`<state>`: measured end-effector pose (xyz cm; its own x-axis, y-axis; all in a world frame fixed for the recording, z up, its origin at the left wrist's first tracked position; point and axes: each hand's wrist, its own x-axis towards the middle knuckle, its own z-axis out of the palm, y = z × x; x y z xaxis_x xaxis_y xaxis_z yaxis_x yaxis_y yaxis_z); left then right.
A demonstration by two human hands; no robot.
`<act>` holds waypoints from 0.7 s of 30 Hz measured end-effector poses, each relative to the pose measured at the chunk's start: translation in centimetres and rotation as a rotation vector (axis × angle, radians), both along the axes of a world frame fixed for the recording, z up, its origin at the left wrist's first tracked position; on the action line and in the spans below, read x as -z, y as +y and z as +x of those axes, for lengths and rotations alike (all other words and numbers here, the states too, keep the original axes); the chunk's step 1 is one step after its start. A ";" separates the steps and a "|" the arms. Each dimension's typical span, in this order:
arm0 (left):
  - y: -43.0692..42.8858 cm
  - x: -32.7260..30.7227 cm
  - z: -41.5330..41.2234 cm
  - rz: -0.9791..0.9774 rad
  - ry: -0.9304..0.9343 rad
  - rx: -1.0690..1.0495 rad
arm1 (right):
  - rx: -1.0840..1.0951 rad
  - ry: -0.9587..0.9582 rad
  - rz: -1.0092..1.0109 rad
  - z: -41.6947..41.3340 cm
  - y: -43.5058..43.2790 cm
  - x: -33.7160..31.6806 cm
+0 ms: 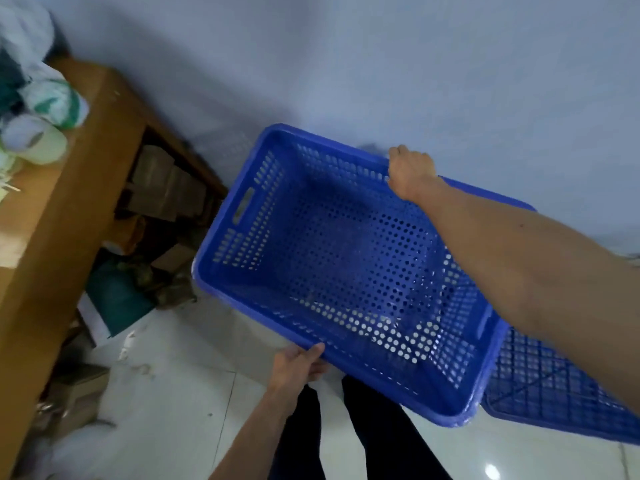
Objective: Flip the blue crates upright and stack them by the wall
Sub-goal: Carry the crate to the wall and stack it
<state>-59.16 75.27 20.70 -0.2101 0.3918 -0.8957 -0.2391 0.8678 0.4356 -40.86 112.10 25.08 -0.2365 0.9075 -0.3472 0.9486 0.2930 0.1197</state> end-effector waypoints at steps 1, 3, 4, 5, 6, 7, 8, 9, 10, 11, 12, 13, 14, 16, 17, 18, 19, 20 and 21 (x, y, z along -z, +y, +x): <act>0.2 0.3 0.8 -0.006 -0.022 -0.004 | -0.024 -0.012 0.009 -0.3 0.6 0.4; 0.8 0.8 2.5 -0.011 -0.048 -0.025 | -0.067 -0.042 0.033 -0.7 1.9 1.3; 1.2 0.9 3.2 -0.007 -0.056 -0.044 | -0.084 -0.052 0.045 -0.9 2.4 1.6; 1.7 1.2 4.0 -0.003 -0.067 -0.065 | -0.097 -0.057 0.052 -1.1 3.1 2.0; 2.2 1.5 4.6 -0.006 -0.083 -0.082 | -0.108 -0.060 0.053 -1.3 3.7 2.4; 2.8 1.8 5.2 -0.010 -0.100 -0.097 | -0.117 -0.063 0.052 -1.5 4.3 2.8; 3.4 2.2 5.7 -0.018 -0.115 -0.112 | -0.117 -0.066 0.048 -1.7 4.9 3.3; 4.0 2.4 6.2 -0.027 -0.128 -0.124 | -0.111 -0.065 0.041 -1.9 5.3 3.8; 4.5 2.7 6.6 -0.034 -0.145 -0.133 | -0.100 -0.060 0.030 -2.1 5.8 4.3; 4.9 2.9 6.9 -0.037 -0.160 -0.133 | -0.094 -0.050 0.020 -2.3 6.3 4.9; 5.3 3.1 7.2 -0.037 -0.171 -0.129 | -0.096 -0.037 0.014 -2.5 6.8 5.5; 5.5 3.3 7.3 -0.036 -0.177 -0.125 | -0.103 -0.024 0.006 -2.7 7.1 6.0; 5.6 3.4 7.4 -0.036 -0.181 -0.119 | -0.108 -0.010 -0.004 -2.9 7.3 6.4; 5.6 3.7 7.4 -0.027 -0.170 -0.088 | -0.105 0.011 -0.017 -3.3 7.7 7.0; 5.6 3.9 7.3 -0.017 -0.161 -0.066 | -0.100 0.014 -0.014 -3.4 7.8 7.3; 5.6 4.0 7.3 -0.015 -0.152 -0.046 | -0.097 0.014 -0.015 -3.5 7.8 7.5; 5.5 4.1 7.2 -0.022 -0.139 -0.021 | -0.093 0.017 -0.021 -3.5 7.8 7.5; 5.5 4.1 7.0 -0.029 -0.129 0.011 | -0.089 0.025 -0.027 -3.5 7.8 7.5; 5.5 4.2 6.8 -0.034 -0.110 0.051 | -0.083 0.040 -0.033 -3.3 7.6 7.5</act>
<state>-52.34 80.73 16.50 -0.0901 0.3683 -0.9253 -0.2388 0.8940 0.3791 -44.21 119.71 17.55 -0.3247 0.8724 -0.3654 0.9247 0.3739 0.0709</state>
